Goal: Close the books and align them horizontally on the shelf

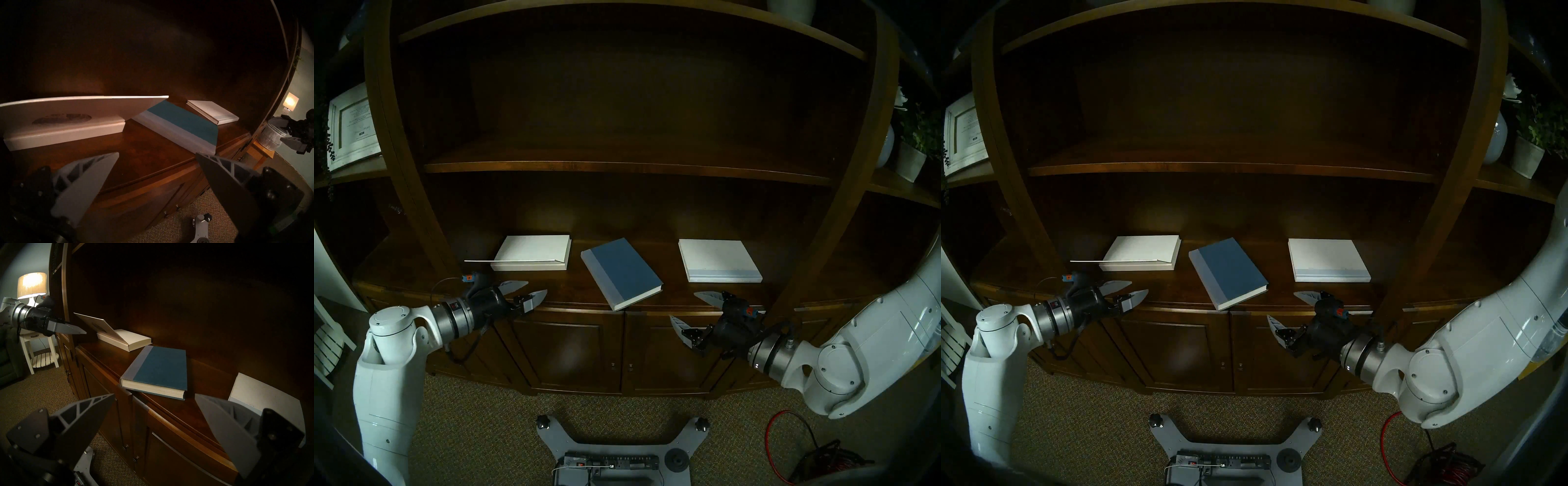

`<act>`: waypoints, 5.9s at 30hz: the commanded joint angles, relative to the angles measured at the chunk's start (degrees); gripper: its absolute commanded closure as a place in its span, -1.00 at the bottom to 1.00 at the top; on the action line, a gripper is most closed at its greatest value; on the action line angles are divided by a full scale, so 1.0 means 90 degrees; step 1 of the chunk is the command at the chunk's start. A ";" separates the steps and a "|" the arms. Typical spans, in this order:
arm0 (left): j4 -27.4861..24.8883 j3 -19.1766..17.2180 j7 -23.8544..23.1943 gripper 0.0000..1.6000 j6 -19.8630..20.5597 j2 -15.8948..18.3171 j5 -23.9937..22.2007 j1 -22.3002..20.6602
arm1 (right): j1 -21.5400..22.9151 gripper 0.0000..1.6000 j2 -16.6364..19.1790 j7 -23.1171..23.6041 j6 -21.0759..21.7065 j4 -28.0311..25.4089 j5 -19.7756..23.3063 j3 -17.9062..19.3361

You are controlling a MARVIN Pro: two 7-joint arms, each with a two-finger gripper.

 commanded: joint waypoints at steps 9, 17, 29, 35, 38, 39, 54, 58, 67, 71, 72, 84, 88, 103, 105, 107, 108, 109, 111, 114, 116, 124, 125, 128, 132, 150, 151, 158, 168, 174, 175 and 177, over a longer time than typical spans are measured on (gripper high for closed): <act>0.0751 0.0906 0.1203 -1.00 -0.1109 0.0082 0.0043 -0.1140 | 0.0071 -1.00 -0.0008 -0.0006 -0.0019 0.0012 -0.0008 0.0060; 0.1097 0.1215 0.1610 -1.00 -0.1470 0.0091 -0.0006 -0.1574 | 0.0067 -1.00 -0.0009 -0.0007 -0.0018 0.0012 -0.0008 0.0058; 0.1206 0.1308 0.1992 -1.00 -0.1597 0.0129 -0.0200 -0.2092 | 0.0065 -1.00 -0.0011 -0.0008 -0.0018 0.0012 -0.0008 0.0057; 0.1513 0.1494 0.2216 -1.00 -0.1665 0.0102 -0.0236 -0.2406 | 0.0067 -1.00 -0.0011 -0.0009 -0.0019 0.0013 -0.0008 0.0059; 0.1827 0.1682 0.2238 -1.00 -0.1792 0.0101 -0.0161 -0.2655 | 0.0069 -1.00 -0.0011 -0.0009 -0.0020 0.0013 -0.0009 0.0060; 0.1714 0.1673 0.2297 -1.00 -0.1881 0.0133 -0.0184 -0.2476 | 0.0069 -1.00 -0.0011 -0.0009 -0.0021 0.0012 -0.0009 0.0060; 0.3079 0.1954 0.2564 -1.00 -0.2294 0.0044 -0.0191 -0.3301 | 0.0065 -1.00 -0.0014 -0.0012 -0.0020 0.0012 -0.0008 0.0058; 0.3026 0.1981 0.2341 -1.00 -0.2370 0.0064 -0.0290 -0.3374 | 0.0068 -1.00 -0.0014 -0.0012 -0.0021 0.0012 -0.0009 0.0059; 0.2310 0.1748 0.1409 -1.00 -0.2678 0.0226 -0.0723 -0.2572 | 0.0070 -1.00 -0.0015 -0.0013 -0.0023 0.0012 -0.0009 0.0060; 0.1900 0.1472 0.1168 -1.00 -0.2657 0.0239 -0.0933 -0.1994 | 0.0070 -1.00 -0.0015 -0.0014 -0.0023 0.0012 -0.0009 0.0060; 0.1820 0.1430 0.1109 -1.00 -0.2633 0.0230 -0.0947 -0.1914 | 0.0069 -1.00 -0.0016 -0.0014 -0.0023 0.0012 -0.0009 0.0060; 0.1260 0.1096 0.0386 -1.00 -0.2489 0.0305 -0.0835 -0.0839 | 0.0066 -1.00 -0.0017 -0.0016 -0.0021 0.0012 -0.0009 0.0058; 0.1068 0.0869 0.0137 -1.00 -0.2492 0.0297 -0.0783 -0.0394 | 0.0067 -1.00 -0.0018 -0.0016 -0.0022 0.0012 -0.0009 0.0059; -0.0049 0.0324 0.0813 -1.00 -0.2484 -0.0188 -0.0235 0.0627 | 0.0078 -1.00 -0.0017 -0.0013 -0.0030 0.0011 -0.0010 0.0058; -0.0045 0.0336 0.0899 -1.00 -0.2461 -0.0222 -0.0200 0.0610 | 0.0079 -1.00 -0.0018 -0.0013 -0.0030 0.0011 -0.0009 0.0058; -0.0021 0.0358 0.0999 -1.00 -0.2432 -0.0250 -0.0176 0.0568 | 0.0079 -1.00 -0.0018 -0.0012 -0.0031 0.0011 -0.0009 0.0058; -0.0004 0.0363 0.1034 -1.00 -0.2424 -0.0260 -0.0173 0.0544 | 0.0079 -1.00 -0.0018 -0.0012 -0.0031 0.0011 -0.0009 0.0057; 0.0020 0.0366 0.1056 -1.00 -0.2425 -0.0254 -0.0175 0.0510 | 0.0079 -1.00 -0.0018 -0.0012 -0.0031 0.0011 -0.0009 0.0058; 0.0078 0.0326 0.1106 -1.00 -0.2365 -0.0268 -0.0238 0.0424 | 0.0079 -1.00 -0.0018 -0.0013 -0.0030 0.0011 -0.0009 0.0058; 0.0111 0.0304 0.1110 -1.00 -0.2340 -0.0245 -0.0245 0.0379 | 0.0078 -1.00 -0.0018 -0.0013 -0.0030 0.0011 -0.0009 0.0058; 0.0109 0.0303 0.1118 -1.00 -0.2329 -0.0248 -0.0243 0.0377 | 0.0078 -1.00 -0.0018 -0.0013 -0.0030 0.0011 -0.0009 0.0058; 0.0102 0.0300 0.1138 -1.00 -0.2303 -0.0255 -0.0238 0.0374 | 0.0286 -1.00 -0.0244 0.0158 0.0057 -0.0039 0.0065 0.0064; 0.0102 0.0301 0.1142 -1.00 -0.2303 -0.0254 -0.0237 0.0375 | 0.0351 -1.00 -0.0308 0.0206 0.0066 -0.0073 0.0101 0.0090; 0.0102 0.0303 0.1148 -1.00 -0.2302 -0.0254 -0.0235 0.0376 | 0.0482 -1.00 -0.0487 0.0288 0.0153 -0.0131 0.0219 0.0201; 0.0103 0.0303 0.1150 -1.00 -0.2301 -0.0255 -0.0232 0.0376 | 0.0597 -1.00 -0.0697 0.0448 0.0265 -0.0177 0.0462 0.0436; 0.0112 0.0297 0.1119 -1.00 -0.2299 -0.0257 -0.0226 0.0369 | 0.0387 -1.00 -0.1898 0.1440 0.1398 0.0045 0.2524 0.2040; 0.0113 0.0297 0.1118 -1.00 -0.2299 -0.0257 -0.0226 0.0369 | 0.0385 -1.00 -0.1954 0.1478 0.1490 0.0044 0.2656 0.2123; 0.0113 0.0295 0.1113 -1.00 -0.2299 -0.0259 -0.0227 0.0367 | 0.0208 -1.00 -0.2213 0.1861 0.2104 0.0389 0.3869 0.2789; 0.0112 0.0291 0.1108 -1.00 -0.2298 -0.0263 -0.0228 0.0365 | -0.0146 -1.00 -0.2642 0.2308 0.3166 0.1118 0.5397 0.3490; 0.0110 0.0289 0.1107 -1.00 -0.2298 -0.0266 -0.0230 0.0364 | -0.0340 -1.00 -0.2886 0.2399 0.3505 0.1379 0.5718 0.3657; 0.0110 0.0289 0.1107 -1.00 -0.2298 -0.0266 -0.0230 0.0364 | -0.0371 -1.00 -0.2924 0.2392 0.3528 0.1404 0.5748 0.3685; 0.0110 0.0288 0.1106 -1.00 -0.2297 -0.0267 -0.0230 0.0364 | -0.0428 -1.00 -0.2997 0.2401 0.3600 0.1470 0.5818 0.3734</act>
